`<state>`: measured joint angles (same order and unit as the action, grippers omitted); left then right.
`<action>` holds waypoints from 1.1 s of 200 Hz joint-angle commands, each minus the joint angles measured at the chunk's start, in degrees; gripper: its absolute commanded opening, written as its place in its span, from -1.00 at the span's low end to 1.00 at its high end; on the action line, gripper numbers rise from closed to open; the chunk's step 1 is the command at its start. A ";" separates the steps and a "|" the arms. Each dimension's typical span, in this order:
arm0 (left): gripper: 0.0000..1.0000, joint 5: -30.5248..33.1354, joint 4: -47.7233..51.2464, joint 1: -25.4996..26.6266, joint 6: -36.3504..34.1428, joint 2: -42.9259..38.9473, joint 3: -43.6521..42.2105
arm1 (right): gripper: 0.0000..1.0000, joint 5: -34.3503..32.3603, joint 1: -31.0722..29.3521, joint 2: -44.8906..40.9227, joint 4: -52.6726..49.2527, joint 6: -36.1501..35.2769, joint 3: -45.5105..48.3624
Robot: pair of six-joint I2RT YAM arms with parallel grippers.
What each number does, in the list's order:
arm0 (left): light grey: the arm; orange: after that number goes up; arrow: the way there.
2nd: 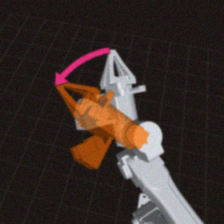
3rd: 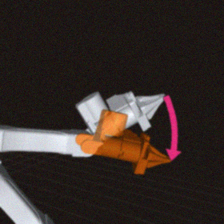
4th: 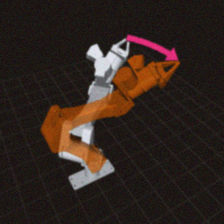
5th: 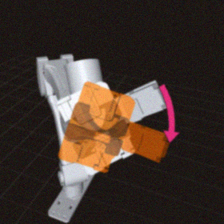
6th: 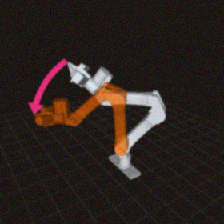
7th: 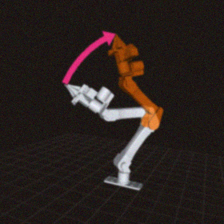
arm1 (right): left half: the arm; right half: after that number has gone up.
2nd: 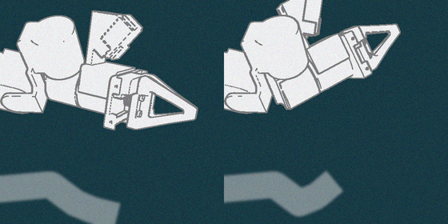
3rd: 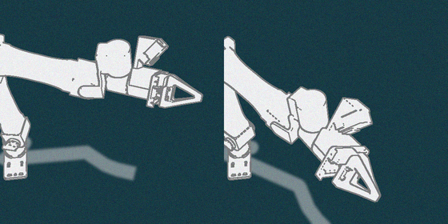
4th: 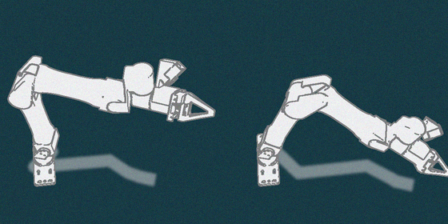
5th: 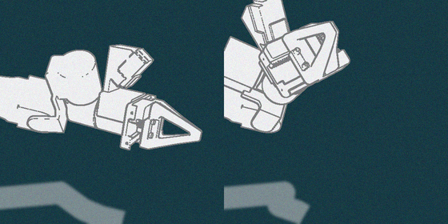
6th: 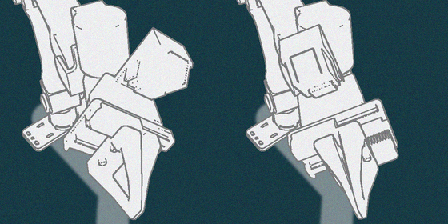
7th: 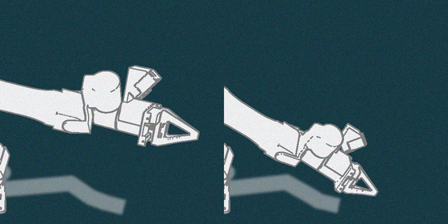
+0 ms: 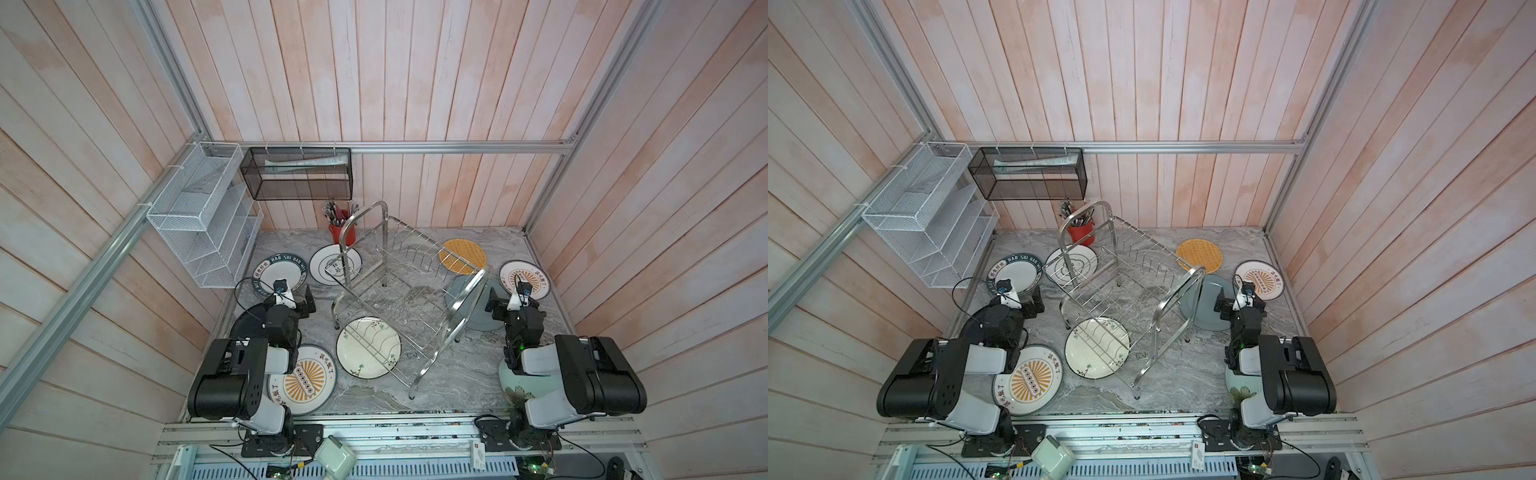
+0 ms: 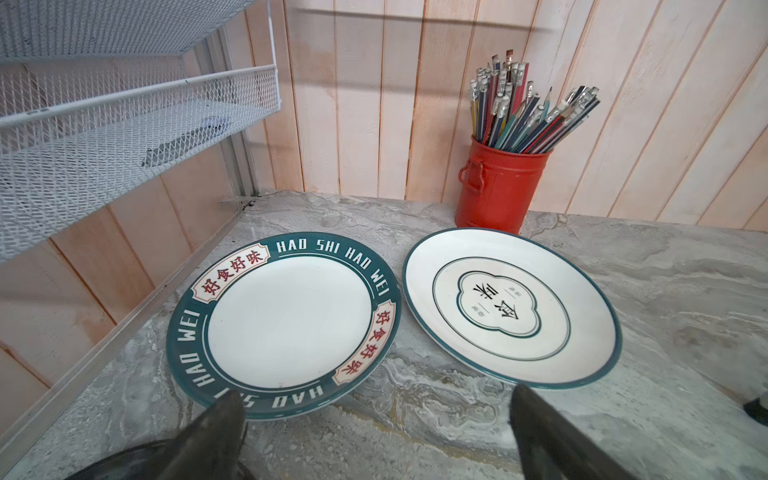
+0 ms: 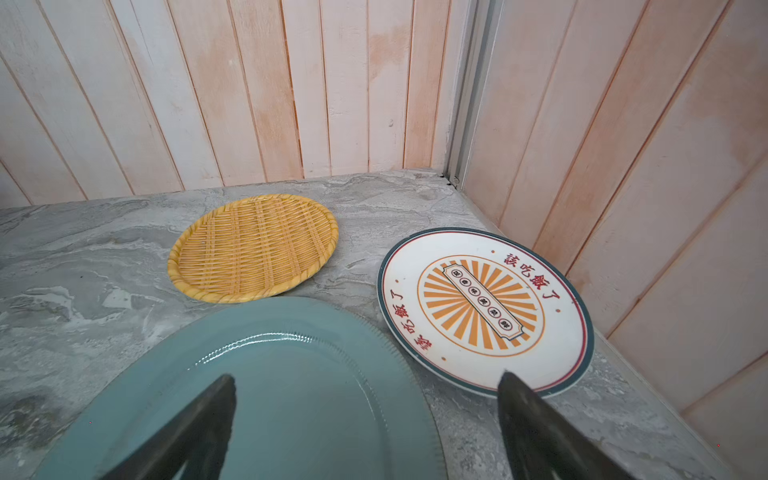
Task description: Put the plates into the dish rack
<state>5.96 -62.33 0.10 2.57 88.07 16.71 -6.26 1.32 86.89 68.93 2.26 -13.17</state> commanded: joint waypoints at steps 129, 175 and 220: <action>1.00 -0.99 -0.17 -0.19 -0.81 -0.06 0.10 | 0.96 -0.08 -0.28 0.03 -0.99 -0.54 -1.20; 1.00 -1.03 0.08 -0.19 -0.81 -0.09 0.17 | 0.96 -0.02 -0.23 -0.06 -0.69 -0.46 -1.04; 1.00 -3.35 0.07 -1.75 0.45 -0.20 0.07 | 0.96 0.04 -0.07 -0.10 -0.59 -0.32 -0.90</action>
<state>5.54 -62.33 -0.08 2.59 88.07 16.71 -6.28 1.30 86.89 68.75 2.04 -13.19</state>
